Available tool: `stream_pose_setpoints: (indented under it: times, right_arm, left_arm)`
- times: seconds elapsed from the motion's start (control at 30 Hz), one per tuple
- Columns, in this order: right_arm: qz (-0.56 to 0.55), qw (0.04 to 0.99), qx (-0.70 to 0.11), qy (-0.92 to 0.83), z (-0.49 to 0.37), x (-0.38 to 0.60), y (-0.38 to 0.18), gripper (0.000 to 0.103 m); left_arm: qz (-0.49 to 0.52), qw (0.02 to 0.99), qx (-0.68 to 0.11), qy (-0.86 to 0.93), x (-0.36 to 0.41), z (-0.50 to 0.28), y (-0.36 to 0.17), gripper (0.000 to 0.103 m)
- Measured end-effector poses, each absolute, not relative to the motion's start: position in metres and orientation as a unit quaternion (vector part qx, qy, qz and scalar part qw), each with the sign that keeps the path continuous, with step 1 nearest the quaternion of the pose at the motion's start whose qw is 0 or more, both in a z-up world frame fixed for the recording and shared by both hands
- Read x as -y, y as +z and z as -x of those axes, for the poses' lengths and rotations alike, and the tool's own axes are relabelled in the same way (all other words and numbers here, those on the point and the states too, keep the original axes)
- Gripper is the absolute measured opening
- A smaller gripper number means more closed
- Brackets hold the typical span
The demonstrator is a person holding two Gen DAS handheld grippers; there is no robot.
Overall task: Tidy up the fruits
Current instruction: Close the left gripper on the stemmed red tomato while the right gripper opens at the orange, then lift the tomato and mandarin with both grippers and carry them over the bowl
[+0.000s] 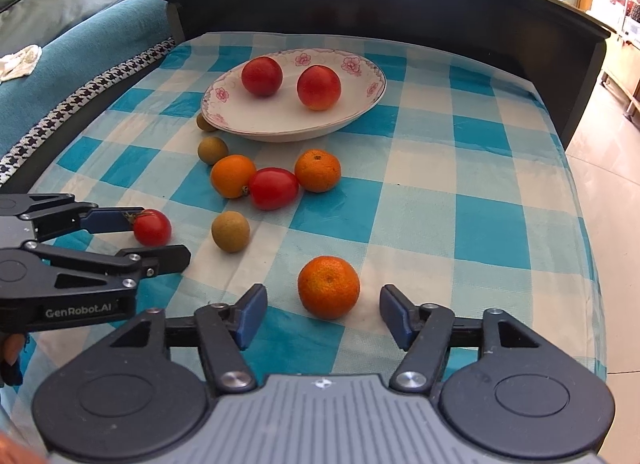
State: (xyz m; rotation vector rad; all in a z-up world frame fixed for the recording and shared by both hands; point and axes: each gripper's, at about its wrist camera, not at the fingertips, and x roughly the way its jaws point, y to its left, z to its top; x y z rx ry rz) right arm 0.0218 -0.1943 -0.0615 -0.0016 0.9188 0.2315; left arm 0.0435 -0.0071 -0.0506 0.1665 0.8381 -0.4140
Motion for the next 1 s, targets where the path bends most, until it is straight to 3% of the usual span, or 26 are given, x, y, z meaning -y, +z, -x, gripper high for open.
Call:
stream_pose_setpoints:
  times: [0.1, 0.2, 0.3, 0.5, 0.6, 1.0]
  right_arm:
    - [0.000, 0.890, -0.443, 0.108, -0.021, 0.194, -0.063, 0.073]
    - [-0.003, 0.889, -0.446, 0.106, -0.023, 0.194, -0.062, 0.072]
    - [0.020, 0.892, -0.442, 0.090, -0.022, 0.191, -0.061, 0.056]
    - [0.027, 0.894, -0.438, 0.090, -0.022, 0.190, -0.059, 0.035]
    - [0.023, 0.893, -0.438, 0.098, -0.023, 0.190, -0.058, 0.034]
    - [0.006, 0.896, -0.432, 0.102, -0.025, 0.196, -0.052, 0.034]
  left_arm:
    - [-0.082, 0.889, -0.403, -0.200, 0.007, -0.043, -0.051, 0.069]
    - [-0.080, 0.890, -0.403, -0.199, 0.008, -0.043, -0.051, 0.068]
    - [-0.078, 0.891, -0.402, -0.197, 0.009, -0.043, -0.051, 0.066]
    - [-0.079, 0.895, -0.397, -0.186, 0.006, -0.044, -0.050, 0.048]
    - [-0.066, 0.894, -0.402, -0.184, 0.002, -0.047, -0.048, 0.042]
    - [-0.053, 0.894, -0.399, -0.197, 0.000, -0.048, -0.043, 0.036]
